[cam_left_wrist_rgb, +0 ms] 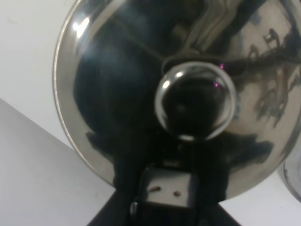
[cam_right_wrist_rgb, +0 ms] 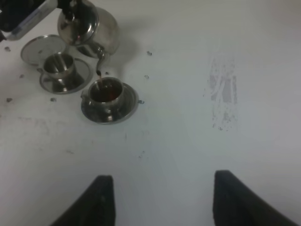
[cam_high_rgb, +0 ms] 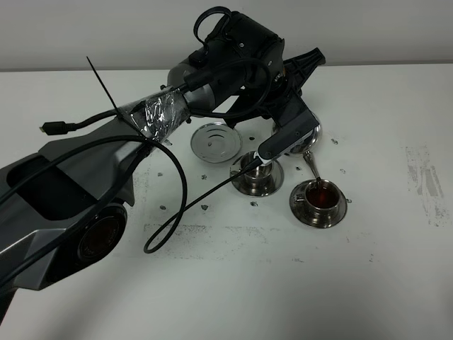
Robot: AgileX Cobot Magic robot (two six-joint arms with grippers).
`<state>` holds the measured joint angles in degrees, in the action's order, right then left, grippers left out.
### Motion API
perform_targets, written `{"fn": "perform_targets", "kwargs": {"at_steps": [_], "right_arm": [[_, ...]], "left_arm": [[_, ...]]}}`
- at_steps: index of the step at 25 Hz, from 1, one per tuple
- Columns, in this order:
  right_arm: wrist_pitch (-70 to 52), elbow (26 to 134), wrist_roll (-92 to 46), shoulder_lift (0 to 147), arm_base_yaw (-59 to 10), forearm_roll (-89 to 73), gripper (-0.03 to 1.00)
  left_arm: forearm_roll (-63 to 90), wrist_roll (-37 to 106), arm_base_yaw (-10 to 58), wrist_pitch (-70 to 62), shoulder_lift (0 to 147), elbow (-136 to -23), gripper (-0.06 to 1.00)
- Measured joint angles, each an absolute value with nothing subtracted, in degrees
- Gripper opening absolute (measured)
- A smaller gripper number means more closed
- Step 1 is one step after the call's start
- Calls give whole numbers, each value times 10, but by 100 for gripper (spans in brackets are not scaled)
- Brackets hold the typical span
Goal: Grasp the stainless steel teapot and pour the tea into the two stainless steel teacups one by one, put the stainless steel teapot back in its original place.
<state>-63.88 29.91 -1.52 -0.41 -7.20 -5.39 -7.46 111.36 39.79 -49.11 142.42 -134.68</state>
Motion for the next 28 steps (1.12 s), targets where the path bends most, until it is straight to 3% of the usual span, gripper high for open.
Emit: {"fn": "perform_targets", "kwargs": {"at_steps": [28], "right_arm": [[-639,299,-15,-4,-72,-54,45]], "left_arm": [[-75,1127,399,-479,1424,-1347,19]]}}
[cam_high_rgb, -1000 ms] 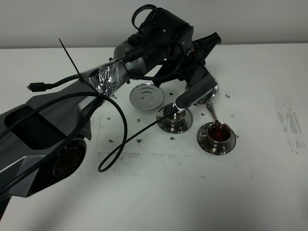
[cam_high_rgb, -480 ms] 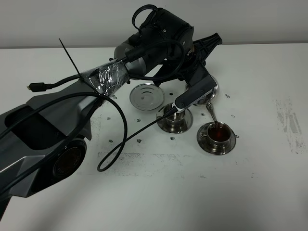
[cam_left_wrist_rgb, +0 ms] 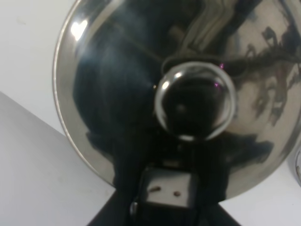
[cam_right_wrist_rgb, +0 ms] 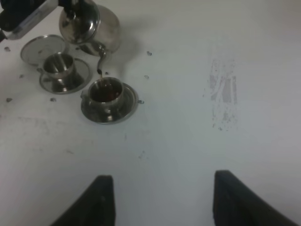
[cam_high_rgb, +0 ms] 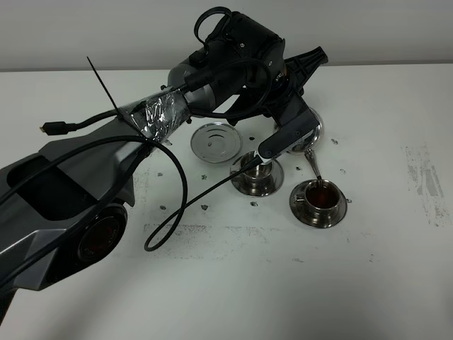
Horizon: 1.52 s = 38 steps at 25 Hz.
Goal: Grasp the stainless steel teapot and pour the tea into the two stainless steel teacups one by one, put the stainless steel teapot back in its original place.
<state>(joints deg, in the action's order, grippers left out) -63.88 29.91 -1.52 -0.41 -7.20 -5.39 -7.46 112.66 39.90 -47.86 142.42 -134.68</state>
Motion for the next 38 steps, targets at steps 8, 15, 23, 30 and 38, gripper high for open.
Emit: {"fn": "perform_targets", "kwargs": {"at_steps": [8,15,23,30,38], "right_arm": [[-639,299,-15,-4,-72,-54,45],[-639,299,-15,-4,-72,-54,45],[-639,299,-15,-4,-72,-54,45],[-639,299,-15,-4,-72,-54,45],[-639,299,-15,-4,-72,-54,45]], "left_arm": [[-75,1127,399,-476,1424,-1347,19],[-75,1135,399,-474,1424,-1347,19],[-75,1137,399,-473,1424,-1347,19],[-75,1139,399,-471,1424,-1347,19],[-75,1140,399,-471,1424,-1347,19]]}}
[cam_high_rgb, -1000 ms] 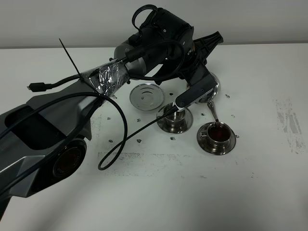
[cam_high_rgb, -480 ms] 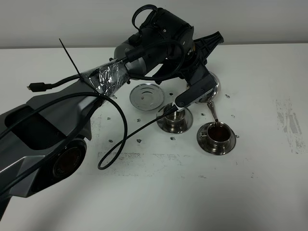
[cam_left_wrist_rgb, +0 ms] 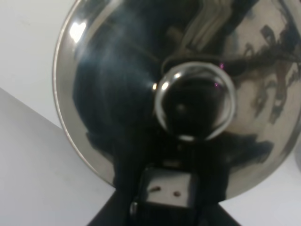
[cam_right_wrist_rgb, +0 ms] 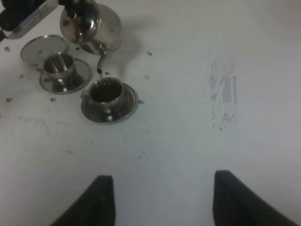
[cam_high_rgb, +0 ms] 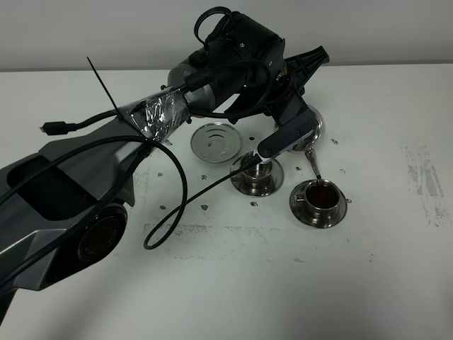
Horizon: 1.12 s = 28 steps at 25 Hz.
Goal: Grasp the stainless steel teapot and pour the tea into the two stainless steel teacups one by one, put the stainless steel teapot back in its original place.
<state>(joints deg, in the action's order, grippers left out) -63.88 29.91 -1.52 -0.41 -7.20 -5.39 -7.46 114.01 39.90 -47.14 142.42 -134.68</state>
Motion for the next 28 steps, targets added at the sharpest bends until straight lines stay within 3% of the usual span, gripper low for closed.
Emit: {"fn": "perform_targets", "kwargs": {"at_steps": [15,28], "right_arm": [[-639,299,-15,-4,-72,-54,45],[-639,299,-15,-4,-72,-54,45]], "left_arm": [[-65,1131,399,-470,1424,-1347,19],[-32,1020,388,-493,1416,-1347,19]]}}
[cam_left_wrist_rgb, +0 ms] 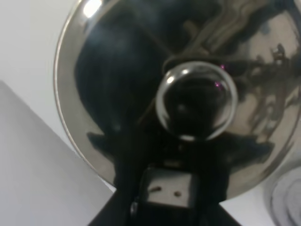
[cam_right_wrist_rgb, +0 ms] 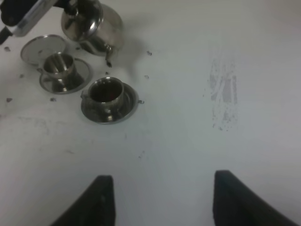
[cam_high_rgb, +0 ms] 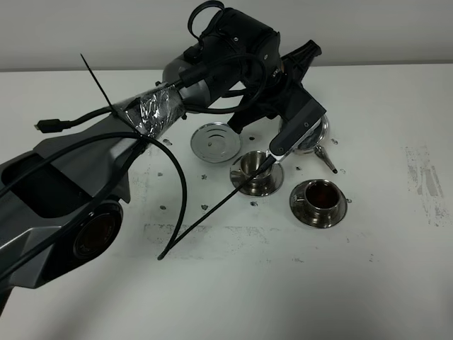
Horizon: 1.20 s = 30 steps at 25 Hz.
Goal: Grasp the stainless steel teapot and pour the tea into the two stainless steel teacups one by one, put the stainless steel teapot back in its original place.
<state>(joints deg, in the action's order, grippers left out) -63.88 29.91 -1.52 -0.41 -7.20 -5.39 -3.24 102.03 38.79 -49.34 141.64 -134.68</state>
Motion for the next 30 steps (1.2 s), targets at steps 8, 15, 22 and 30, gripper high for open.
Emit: {"fn": "perform_targets", "kwargs": {"at_steps": [8,15,22,30], "right_arm": [[-639,299,-15,-4,-72,-54,45],[-639,299,-15,-4,-72,-54,45],[-639,299,-15,-4,-72,-54,45],[-639,299,-15,-4,-72,-54,45]], "left_arm": [[-18,774,373,-491,1407,-1347,19],[-16,547,373,-490,1407,-1347,19],[0,428,373,-510,1407,-1347,19],[0,397,373,-536,1418,-1347,19]]}}
